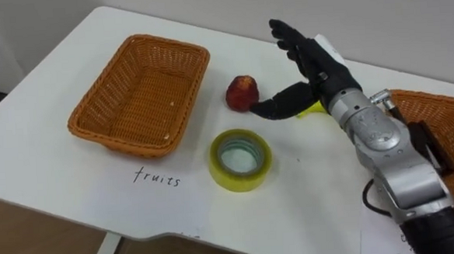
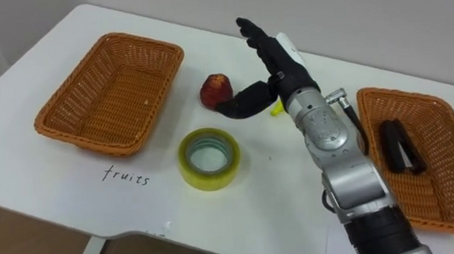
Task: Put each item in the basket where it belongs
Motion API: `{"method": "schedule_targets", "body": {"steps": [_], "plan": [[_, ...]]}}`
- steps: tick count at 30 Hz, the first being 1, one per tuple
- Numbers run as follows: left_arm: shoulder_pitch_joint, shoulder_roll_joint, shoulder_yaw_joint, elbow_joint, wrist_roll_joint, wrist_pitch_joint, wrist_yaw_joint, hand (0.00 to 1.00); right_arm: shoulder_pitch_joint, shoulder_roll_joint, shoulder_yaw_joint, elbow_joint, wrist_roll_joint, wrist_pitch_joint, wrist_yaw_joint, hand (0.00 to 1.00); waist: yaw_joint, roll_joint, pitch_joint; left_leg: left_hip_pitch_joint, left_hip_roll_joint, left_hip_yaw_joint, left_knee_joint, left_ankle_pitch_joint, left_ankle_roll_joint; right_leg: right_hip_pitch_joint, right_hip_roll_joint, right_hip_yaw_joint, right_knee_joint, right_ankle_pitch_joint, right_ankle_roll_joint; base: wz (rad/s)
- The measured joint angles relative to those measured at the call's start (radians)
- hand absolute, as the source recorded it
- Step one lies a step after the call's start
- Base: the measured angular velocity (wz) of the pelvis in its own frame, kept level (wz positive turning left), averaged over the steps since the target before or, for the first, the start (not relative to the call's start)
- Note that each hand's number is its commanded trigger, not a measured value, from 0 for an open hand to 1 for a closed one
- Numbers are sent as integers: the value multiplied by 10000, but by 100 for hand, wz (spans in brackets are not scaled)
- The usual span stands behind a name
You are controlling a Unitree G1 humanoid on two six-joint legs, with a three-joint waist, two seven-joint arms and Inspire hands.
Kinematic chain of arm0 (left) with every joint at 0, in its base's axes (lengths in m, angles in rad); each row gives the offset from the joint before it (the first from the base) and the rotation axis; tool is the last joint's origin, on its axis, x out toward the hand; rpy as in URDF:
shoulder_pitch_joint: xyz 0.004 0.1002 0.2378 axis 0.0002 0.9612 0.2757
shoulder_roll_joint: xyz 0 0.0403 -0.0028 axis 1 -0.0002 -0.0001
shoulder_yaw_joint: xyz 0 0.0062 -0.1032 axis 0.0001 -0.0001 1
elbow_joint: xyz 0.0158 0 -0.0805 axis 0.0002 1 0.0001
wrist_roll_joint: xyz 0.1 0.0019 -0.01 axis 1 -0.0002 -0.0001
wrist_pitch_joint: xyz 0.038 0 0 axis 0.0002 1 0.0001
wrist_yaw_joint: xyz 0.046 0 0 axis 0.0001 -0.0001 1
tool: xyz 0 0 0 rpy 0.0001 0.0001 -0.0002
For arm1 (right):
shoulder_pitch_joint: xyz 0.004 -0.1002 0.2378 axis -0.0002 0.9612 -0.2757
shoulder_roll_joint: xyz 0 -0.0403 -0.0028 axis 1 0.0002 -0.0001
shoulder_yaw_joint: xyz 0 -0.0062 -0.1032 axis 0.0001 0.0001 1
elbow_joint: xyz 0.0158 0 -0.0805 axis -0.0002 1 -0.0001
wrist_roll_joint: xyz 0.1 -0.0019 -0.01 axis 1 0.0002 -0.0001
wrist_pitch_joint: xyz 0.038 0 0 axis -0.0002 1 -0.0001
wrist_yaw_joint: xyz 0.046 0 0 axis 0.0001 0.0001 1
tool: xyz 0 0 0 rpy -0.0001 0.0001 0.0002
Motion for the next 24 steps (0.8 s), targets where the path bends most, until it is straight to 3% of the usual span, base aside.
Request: {"method": "schedule_targets", "body": {"steps": [6,16,24], "plan": [[10,-150,9,21,3,36,234,0,-42,17,0,226,0,0,-31,0,146,76,-44,17,-38,-30,6,30,38,37,-103,-100,-6,-1,5,2],[167,-188,34,41,32,212,271,0,-42,37,-1,443,-273,1,-147,0,265,161,-1,-8,-52,-45,-36,62,30,41,-129,-217,-2,-15,31,0],[145,-231,29,125,14,181,270,0,-41,182,340,1170,-700,5,-207,0,311,152,-12,10,-52,-33,-21,67,21,75,-84,-225,7,-13,32,0]]}}
